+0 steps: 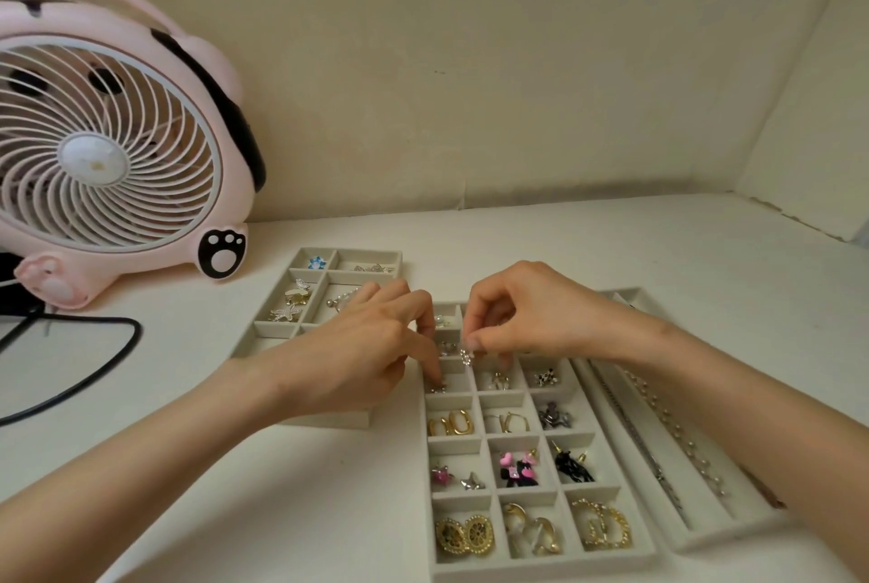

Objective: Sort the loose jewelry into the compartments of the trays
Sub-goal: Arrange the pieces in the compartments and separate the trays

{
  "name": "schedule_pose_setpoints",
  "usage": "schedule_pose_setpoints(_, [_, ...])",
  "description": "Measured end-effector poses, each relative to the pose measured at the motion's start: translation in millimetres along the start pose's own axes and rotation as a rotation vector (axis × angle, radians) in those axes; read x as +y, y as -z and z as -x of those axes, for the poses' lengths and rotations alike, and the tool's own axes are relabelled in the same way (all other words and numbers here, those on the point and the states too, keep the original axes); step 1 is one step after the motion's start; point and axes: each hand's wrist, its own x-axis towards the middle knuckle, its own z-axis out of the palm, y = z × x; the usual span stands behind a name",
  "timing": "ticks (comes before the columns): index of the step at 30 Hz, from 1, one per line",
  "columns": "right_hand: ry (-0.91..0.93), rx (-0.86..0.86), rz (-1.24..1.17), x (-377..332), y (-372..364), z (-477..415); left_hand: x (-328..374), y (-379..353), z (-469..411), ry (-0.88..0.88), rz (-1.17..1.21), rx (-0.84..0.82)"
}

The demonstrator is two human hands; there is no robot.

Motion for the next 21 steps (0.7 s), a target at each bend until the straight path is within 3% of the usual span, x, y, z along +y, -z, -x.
schedule_pose_setpoints(7, [-0.046,-0.123,-0.237,1.9,1.4,4.4,4.0,0.5,0.3,-0.017,-0.066,0.004])
schedule_pose_setpoints(10, [-0.047,-0.135,-0.263,2.6,1.1,4.0,6.3,-0.6,-1.2,0.005,-0.057,-0.030])
schedule_pose_setpoints(15, [-0.048,-0.120,-0.314,4.3,3.0,4.4,4.9,-2.1,-4.1,0.108,0.099,0.054])
schedule_pose_setpoints(21, [-0.027,-0.147,-0.296,3.6,0.7,4.4,0.6,-2.2,-4.2,0.155,0.101,0.089])
